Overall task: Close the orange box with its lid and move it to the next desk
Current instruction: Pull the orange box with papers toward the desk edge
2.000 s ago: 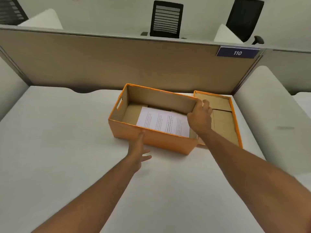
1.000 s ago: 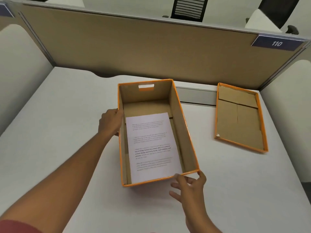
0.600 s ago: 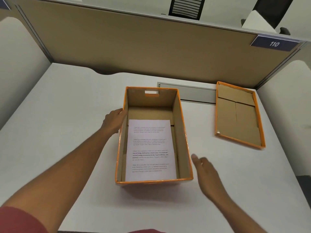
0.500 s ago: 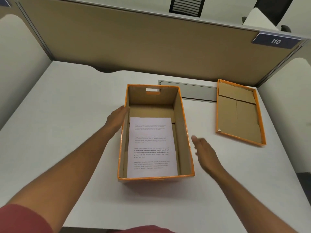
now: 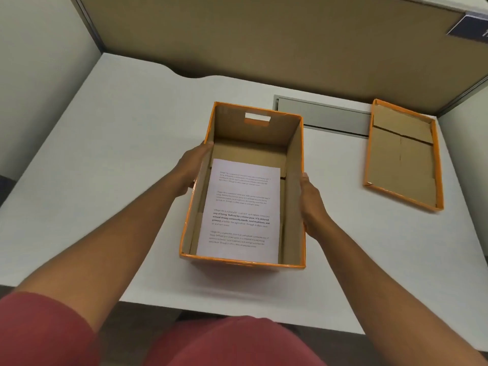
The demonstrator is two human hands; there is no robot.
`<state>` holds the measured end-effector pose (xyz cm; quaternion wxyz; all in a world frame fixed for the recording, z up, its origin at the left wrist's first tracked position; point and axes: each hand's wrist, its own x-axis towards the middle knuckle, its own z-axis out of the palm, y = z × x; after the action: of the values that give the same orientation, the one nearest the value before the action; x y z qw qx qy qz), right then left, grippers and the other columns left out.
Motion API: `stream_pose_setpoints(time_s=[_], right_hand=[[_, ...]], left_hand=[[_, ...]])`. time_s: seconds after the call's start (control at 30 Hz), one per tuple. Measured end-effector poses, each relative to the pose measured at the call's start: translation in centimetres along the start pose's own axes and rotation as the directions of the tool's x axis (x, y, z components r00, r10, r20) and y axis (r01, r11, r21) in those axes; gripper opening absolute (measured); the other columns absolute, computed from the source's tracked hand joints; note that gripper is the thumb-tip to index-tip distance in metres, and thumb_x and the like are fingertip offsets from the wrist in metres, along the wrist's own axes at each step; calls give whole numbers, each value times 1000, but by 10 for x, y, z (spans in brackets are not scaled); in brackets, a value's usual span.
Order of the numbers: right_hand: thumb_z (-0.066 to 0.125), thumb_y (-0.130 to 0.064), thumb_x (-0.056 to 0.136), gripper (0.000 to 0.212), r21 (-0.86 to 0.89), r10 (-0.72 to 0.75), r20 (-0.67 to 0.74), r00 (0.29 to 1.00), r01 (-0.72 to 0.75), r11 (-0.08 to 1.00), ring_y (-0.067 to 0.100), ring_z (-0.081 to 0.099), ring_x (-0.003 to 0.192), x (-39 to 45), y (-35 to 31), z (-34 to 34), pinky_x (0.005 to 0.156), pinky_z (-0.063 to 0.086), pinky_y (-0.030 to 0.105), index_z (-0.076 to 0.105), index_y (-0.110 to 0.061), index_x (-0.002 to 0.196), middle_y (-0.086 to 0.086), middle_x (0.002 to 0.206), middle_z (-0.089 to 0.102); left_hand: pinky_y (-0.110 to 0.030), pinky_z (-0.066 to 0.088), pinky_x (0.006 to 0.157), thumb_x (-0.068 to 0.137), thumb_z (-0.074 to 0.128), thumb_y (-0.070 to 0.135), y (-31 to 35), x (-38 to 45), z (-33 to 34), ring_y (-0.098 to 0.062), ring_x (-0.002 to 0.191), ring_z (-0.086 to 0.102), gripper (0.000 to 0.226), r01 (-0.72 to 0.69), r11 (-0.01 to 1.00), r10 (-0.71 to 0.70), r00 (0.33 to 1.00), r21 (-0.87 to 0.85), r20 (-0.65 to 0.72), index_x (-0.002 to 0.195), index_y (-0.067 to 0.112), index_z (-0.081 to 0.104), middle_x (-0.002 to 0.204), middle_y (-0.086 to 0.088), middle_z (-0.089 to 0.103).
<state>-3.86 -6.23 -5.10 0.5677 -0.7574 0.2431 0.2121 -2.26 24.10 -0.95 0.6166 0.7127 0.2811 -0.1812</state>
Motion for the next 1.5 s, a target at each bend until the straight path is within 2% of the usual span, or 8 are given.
stream_pose_setpoints(time_s=[0.27, 0.4, 0.6, 0.87, 0.97, 1.27, 1.4, 1.5], right_hand=[[22, -84, 94, 90, -95, -38, -168, 985, 22, 995, 27, 55, 142, -44, -6, 17, 121, 43, 52, 53, -26, 156, 0, 153, 60], [20, -75, 102, 71, -177, -85, -209, 974, 48, 983, 7, 49, 92, -46, -2, 20, 83, 38, 27, 59, -20, 126, -14, 101, 52], [22, -64, 109, 71, -201, -91, -236, 968, 43, 979, 22, 56, 130, -55, 4, 22, 117, 42, 45, 47, -21, 160, 12, 158, 56], [24, -61, 111, 63, -204, -72, -251, 965, 20, 979, 28, 55, 140, -70, 11, 24, 122, 39, 44, 47, -26, 157, 8, 156, 56], [24, -63, 110, 53, -206, -76, -257, 963, 22, 978, 19, 60, 112, -70, 17, 24, 109, 42, 37, 54, -27, 135, 1, 124, 66], [23, -64, 109, 70, -229, -71, -254, 964, 12, 973, 33, 44, 153, -77, 12, 29, 128, 34, 52, 40, -24, 164, 8, 167, 47], [23, -59, 112, 66, -223, -58, -246, 968, 1, 975, 30, 35, 160, -76, 12, 27, 129, 28, 48, 35, -24, 166, 5, 174, 36], [23, -65, 109, 70, -180, -49, -179, 983, 16, 984, 30, 41, 156, -74, 13, 25, 129, 32, 52, 41, -25, 164, 5, 170, 43]], left_hand=[[-62, 38, 117, 93, 41, 77, -16, -15, -5, -34, 151, 39, 78, -28, 999, 27, 999, 43, 23, 159, 35, 38, 167, -3, 41], [-61, 33, 117, 102, 37, 67, -18, -17, -1, -35, 154, 34, 69, -36, 999, 36, 999, 37, 8, 162, 32, 32, 170, -3, 34], [-56, 32, 119, 106, 35, 59, -25, -28, -1, -32, 157, 29, 64, -45, 997, 46, 999, 62, -21, 163, 30, 29, 172, -2, 29], [-53, 33, 118, 108, 36, 56, -35, -40, -2, -30, 155, 33, 61, -54, 997, 55, 998, 59, -27, 162, 29, 30, 170, -2, 33], [-53, 34, 117, 108, 36, 55, -37, -43, -3, -30, 154, 34, 60, -51, 998, 53, 998, 44, -30, 162, 29, 31, 170, -2, 35], [-41, 36, 93, 108, 36, 53, -38, -42, -5, -30, 148, 42, 57, -87, 996, 87, 996, 34, -4, 161, 30, 34, 164, -2, 43], [-39, 42, 100, 108, 37, 54, -44, -37, -11, -21, 137, 52, 58, -238, 943, 251, 968, 232, -27, 159, 28, 40, 150, 7, 54], [-55, 43, 114, 103, 39, 65, -46, -38, -20, -32, 144, 51, 71, -305, 777, 421, 902, 550, -94, 163, 28, 32, 163, -5, 46]])
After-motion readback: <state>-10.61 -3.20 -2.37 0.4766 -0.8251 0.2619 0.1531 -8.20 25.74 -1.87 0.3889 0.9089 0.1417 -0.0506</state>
